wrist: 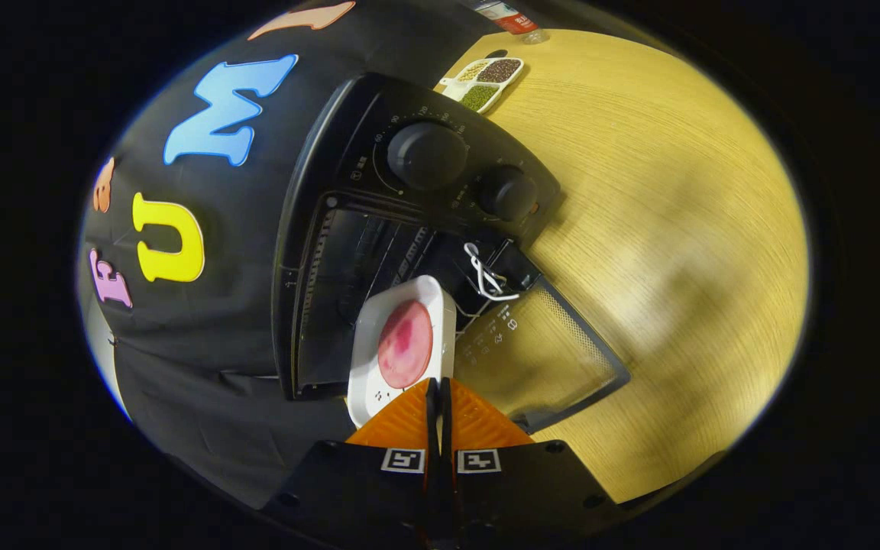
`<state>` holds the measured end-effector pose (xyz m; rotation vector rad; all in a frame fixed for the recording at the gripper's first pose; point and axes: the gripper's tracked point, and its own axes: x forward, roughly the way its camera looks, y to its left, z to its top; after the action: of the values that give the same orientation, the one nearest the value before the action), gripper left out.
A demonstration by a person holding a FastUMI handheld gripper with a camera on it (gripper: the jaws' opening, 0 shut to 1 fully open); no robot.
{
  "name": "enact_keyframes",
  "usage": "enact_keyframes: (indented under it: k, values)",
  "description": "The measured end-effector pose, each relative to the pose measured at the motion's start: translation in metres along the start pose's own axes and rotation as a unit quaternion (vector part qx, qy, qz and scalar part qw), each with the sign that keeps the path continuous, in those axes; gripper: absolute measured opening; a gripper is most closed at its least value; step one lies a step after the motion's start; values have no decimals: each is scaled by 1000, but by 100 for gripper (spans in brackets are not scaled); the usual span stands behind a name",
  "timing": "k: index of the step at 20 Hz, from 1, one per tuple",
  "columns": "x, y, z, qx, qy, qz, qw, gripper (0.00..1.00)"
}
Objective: Open the toaster oven, put the food inside, and close the toaster oven door.
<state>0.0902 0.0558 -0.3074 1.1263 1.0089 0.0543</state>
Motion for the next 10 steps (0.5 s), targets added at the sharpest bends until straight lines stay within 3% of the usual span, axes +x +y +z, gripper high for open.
enact_keyframes:
  k: [10]
  values:
    - [44, 20, 17, 38, -68, 30, 997, 2]
